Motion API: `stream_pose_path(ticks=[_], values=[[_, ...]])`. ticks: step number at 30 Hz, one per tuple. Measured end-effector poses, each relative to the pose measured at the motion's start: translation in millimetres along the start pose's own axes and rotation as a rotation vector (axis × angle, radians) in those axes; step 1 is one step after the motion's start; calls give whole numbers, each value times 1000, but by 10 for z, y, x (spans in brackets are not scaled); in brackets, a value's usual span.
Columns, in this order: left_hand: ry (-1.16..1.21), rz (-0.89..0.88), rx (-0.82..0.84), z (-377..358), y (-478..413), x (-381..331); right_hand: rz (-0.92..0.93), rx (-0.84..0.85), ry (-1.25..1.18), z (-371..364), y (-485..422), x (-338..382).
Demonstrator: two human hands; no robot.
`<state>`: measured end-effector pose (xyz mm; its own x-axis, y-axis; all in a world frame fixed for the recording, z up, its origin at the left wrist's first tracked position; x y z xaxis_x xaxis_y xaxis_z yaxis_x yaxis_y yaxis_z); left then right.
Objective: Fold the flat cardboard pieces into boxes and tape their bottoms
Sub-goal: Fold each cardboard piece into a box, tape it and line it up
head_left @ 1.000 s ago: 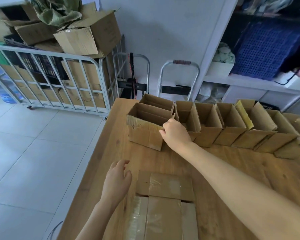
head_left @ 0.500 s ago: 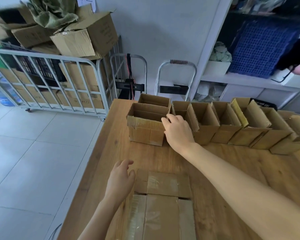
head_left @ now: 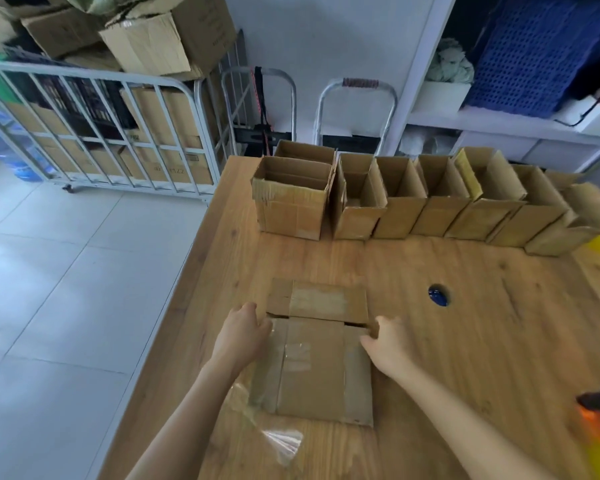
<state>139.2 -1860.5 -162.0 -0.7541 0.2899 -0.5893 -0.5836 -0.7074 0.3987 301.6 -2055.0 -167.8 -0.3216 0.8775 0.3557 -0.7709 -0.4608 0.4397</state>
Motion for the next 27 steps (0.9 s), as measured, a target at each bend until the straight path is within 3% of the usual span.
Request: stream_pose_path(ticks=[5,10,15,22,24,27], values=[[212,38,20,-130,152,-102,-131,150,-434,-182,225,-141],[549,56,37,-119,292,-389,-86,-42,-594,213,406,-210],[488,-60,2,-220,535,-873,-86,-129,-816,609,514,-538],[552,-179,-12,-532,1056,-1497,-120,-91,-1155,951,609,-1378],[512,-245,-52,-643,1219,-1673,-79,-121,-1120,1046,669,-1573],[354,-350,-195,-811,1440,-1867,18,-311,-592,1263,773,-1805]])
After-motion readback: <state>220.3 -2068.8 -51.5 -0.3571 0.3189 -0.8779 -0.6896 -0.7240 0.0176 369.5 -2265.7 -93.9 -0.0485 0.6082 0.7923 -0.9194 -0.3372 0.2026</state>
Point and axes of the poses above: each hand's wrist, its own y-axis away from the middle knuckle, its own z-axis out of the back of the hand, x = y × z, the point moved 4 cm from there along -y, towards the middle knuckle, and after that the axes turned 5 degrees about y, right-handed, at the moved point
